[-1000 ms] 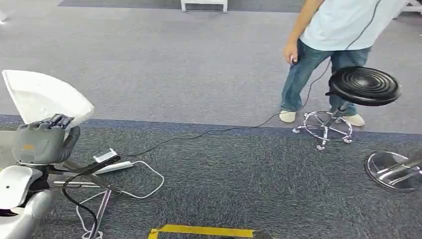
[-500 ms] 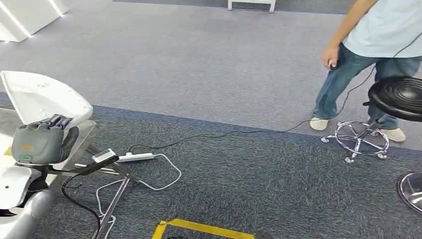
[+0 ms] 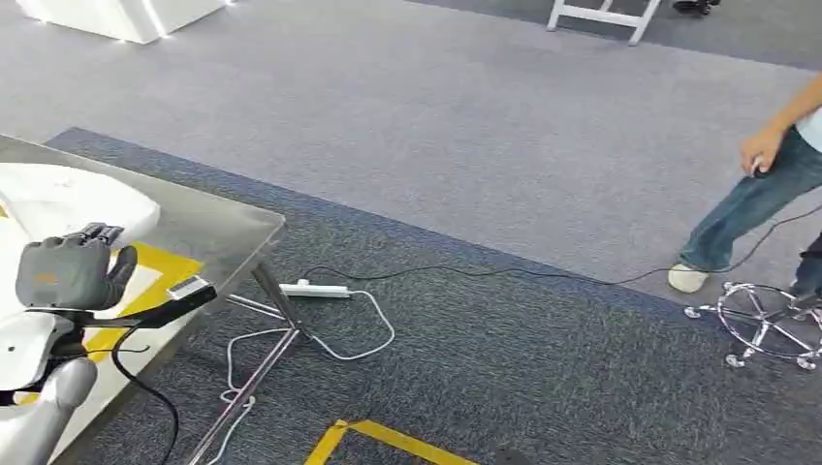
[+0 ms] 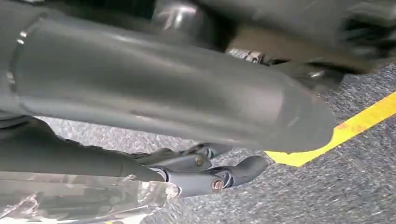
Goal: Take the parts from the cabinet and place them on the table.
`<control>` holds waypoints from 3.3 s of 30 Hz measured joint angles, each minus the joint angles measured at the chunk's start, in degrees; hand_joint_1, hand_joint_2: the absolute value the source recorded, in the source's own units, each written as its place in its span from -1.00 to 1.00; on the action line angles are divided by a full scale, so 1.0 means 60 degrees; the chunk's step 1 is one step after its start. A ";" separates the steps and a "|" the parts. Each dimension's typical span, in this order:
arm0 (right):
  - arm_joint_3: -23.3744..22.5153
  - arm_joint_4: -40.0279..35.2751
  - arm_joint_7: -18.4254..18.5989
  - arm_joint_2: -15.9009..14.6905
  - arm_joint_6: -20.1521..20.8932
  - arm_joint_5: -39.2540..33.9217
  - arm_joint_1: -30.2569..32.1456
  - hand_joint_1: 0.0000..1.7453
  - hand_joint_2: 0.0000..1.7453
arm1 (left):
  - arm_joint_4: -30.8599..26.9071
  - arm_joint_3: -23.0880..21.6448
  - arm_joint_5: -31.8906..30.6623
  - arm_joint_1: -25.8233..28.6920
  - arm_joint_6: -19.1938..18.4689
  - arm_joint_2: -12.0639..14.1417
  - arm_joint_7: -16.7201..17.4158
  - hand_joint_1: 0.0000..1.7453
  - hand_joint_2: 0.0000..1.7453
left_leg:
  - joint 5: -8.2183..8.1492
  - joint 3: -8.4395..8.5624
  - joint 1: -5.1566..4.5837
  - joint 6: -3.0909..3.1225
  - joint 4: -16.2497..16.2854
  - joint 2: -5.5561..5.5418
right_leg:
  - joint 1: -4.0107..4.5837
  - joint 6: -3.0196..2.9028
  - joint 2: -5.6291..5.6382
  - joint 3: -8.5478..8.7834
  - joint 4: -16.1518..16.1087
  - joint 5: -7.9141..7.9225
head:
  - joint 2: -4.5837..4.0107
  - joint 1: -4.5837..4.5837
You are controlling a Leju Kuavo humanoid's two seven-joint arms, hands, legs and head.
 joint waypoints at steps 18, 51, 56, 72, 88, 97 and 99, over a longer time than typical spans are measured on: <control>0.0000 0.0000 -0.0117 0.0000 0.0000 0.0120 -0.0013 -1.00 -1.00 | 0.0852 0.0262 -0.0131 0.0004 -0.0007 -0.0058 0.0087 1.00 1.00 | -0.0831 -0.1208 0.0056 -0.0534 0.2345 0.0195 | -0.0044 -0.0455 -0.0437 0.1178 -0.3015 0.1619 | 0.0000 -0.0106; 0.0000 0.0000 -0.0215 0.0004 0.0164 0.0211 -0.0047 -1.00 -1.00 | 0.1027 0.0215 -0.0434 -0.0115 -0.0321 -0.0069 0.0204 1.00 1.00 | 0.0123 0.0017 0.0060 -0.0596 0.0166 0.0926 | 0.0019 -0.0405 -0.0698 0.1503 -0.3121 0.1437 | -0.0004 -0.0157; 0.0000 -0.0003 -0.0262 0.0004 0.0157 0.0247 -0.0077 -1.00 -1.00 | 0.1100 0.0182 -0.0619 -0.0164 -0.0288 -0.0066 0.0277 1.00 1.00 | 0.0006 0.0085 -0.0021 -0.0227 -0.0176 0.0690 | 0.0129 -0.0207 -0.1238 0.1637 -0.3114 0.1262 | 0.0000 -0.0113; 0.0007 -0.0004 -0.0627 0.0000 0.0310 0.0281 -0.0210 -1.00 -1.00 | 0.2678 -0.0835 -0.1304 -0.0893 0.0208 -0.0120 0.0153 1.00 1.00 | 0.0159 -0.0014 0.0055 -0.0047 -0.0179 -0.0409 | -0.0047 -0.0153 0.0342 0.1248 -0.2975 0.1487 | 0.0000 -0.0015; 0.0047 -0.0004 -0.0717 0.0000 0.0517 0.0335 -0.0227 -1.00 -1.00 | 0.3911 -0.1960 -0.1304 -0.1629 0.0572 -0.0022 -0.0204 1.00 1.00 | 0.0252 -0.0041 0.0079 -0.0399 -0.0298 -0.0356 | -0.0021 -0.0282 0.0366 0.1172 -0.2965 0.1540 | 0.0000 -0.0004; 0.0175 -0.0004 -0.0768 0.0000 0.0575 0.0404 -0.0250 -1.00 -1.00 | 0.4865 -0.2193 -0.1286 -0.2217 0.0201 -0.0091 -0.0015 1.00 1.00 | 0.0266 -0.0048 0.0069 -0.0377 -0.0283 -0.0355 | -0.0034 -0.0265 0.0368 0.1171 -0.2966 0.1565 | 0.0000 -0.0007; 0.0178 -0.0004 -0.0769 0.0000 0.0587 0.0419 -0.0249 -1.00 -1.00 | 0.5208 -0.2124 -0.1286 -0.2387 0.0149 -0.0102 0.0029 1.00 1.00 | 0.0267 -0.0047 0.0069 -0.0378 -0.0283 -0.0354 | -0.0034 -0.0266 0.0369 0.1169 -0.2966 0.1570 | -0.0004 -0.0007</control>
